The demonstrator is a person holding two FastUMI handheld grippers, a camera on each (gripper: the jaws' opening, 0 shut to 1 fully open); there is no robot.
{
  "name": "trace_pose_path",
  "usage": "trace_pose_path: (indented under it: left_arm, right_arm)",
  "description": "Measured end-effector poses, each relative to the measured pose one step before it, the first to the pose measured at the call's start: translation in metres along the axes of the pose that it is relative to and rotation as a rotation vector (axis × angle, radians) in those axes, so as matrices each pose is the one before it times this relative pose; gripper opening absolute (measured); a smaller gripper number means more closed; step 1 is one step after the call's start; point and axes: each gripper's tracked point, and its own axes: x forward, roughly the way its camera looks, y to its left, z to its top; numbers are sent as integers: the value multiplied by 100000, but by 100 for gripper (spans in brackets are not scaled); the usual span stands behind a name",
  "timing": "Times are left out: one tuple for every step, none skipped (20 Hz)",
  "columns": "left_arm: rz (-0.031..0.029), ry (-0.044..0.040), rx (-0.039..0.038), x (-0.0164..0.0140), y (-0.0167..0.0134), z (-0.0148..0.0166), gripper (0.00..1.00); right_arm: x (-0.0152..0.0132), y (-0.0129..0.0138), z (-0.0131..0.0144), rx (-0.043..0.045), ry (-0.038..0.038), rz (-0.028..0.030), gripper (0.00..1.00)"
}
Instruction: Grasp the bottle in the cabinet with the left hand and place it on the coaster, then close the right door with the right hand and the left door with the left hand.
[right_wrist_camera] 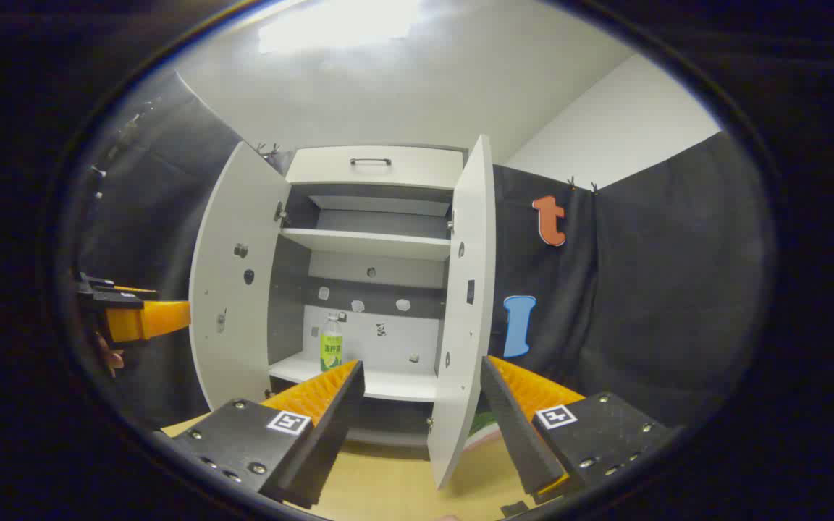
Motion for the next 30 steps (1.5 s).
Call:
trace_pose_path:
  left_arm:
    - [561,312,880,-36,-85,15,98]
    - [51,-155,466,232,-164,156,98]
    - [-141,-254,455,155,-228,-84,98]
    - [-145,-96,433,291,-16,-20,98]
    - [-264,-98,224,385,-79,-172,99]
    - [-229,464,71,539,58,-154,99]
    - [-211,84,-84,533,101,-146,98]
    - [-248,-351,-194,769,164,76,98]
    - [-178,-196,-238,841,190,-53,98]
    - [-6,-492,-392,908,324,142,98]
    - [-121,-351,-747,942,343,138,98]
    - [-317,-469,-952,894,279,148,98]
    - [-466,-363,-946,829,220,-58,98]
    - [-814,-95,-483,927,209,-47,98]
    - [-377,463,-149,821,324,-280,98]
    - [-640,470,71,975,276,-339,98]
    - [-948,-151,50,1026,73,-241,98]
    - [-869,159,421,1268,95,-428,98]
    - [-776,924,734,1001,-13,-577,98]
    - [-324,872,766,1271,34,-655,98]
    - [-422,849,324,1368,-143,-597,98]
    - [-802,645,-457,1445,-259,-521,97]
    - [-1315,436,-742,1417,-364,-506,98]
    - [-983,-126,-689,1651,-260,-311,98]
    - [-313,73,-39,1821,-69,-441,98]
    - [492,1241,624,1880,123,-662,98]
    - [581,-520,111,1944,44,-409,98]
    - [-380,-174,-5,2063,-82,-322,98]
    - [-830,55,-510,1806,-310,-700,98]
    - [-1652,720,-752,1840,-419,-689,98]
  right_arm:
    - [-66,-251,24,83,-459,-404,97]
    - [-37,128,-140,284,-169,796,97]
    - [122,193,-64,333,16,1010,97]
    - [253,106,-91,127,62,506,97]
    - [261,94,-103,14,49,312,97]
    - [306,-39,-146,182,26,-138,97]
    - [503,80,-80,618,208,-583,97]
    - [769,192,-116,1135,329,-424,97]
    - [760,434,-7,1134,274,402,97]
    - [901,397,-3,1006,80,-44,97]
    - [872,280,158,641,-108,-198,97]
    - [742,244,50,762,-400,23,97]
    - [806,244,101,412,-214,8,97]
    - [813,207,-269,240,350,-169,97]
    - [813,291,-288,-352,267,14,97]
    - [886,175,-412,-782,551,-251,97]
    - [783,166,-290,-684,391,-636,97]
    - [709,186,-268,-304,150,-453,97]
    - [546,341,-102,557,13,259,97]
    - [582,387,-169,707,36,388,97]
    - [467,341,-136,240,43,406,97]
    - [378,348,14,-336,-311,813,97]
    - [350,205,-2,-344,-247,442,92]
    - [261,-8,-94,-311,-31,-193,97]
    - [263,-93,-101,-242,-41,-557,97]
    - [166,-60,-58,-250,30,-296,97]
    - [78,-91,-216,-361,340,-492,97]
    - [75,-139,-164,-592,341,-714,97]
    - [-42,-211,-134,-948,31,-972,97]
    - [-125,-101,-46,-930,-206,-494,97]
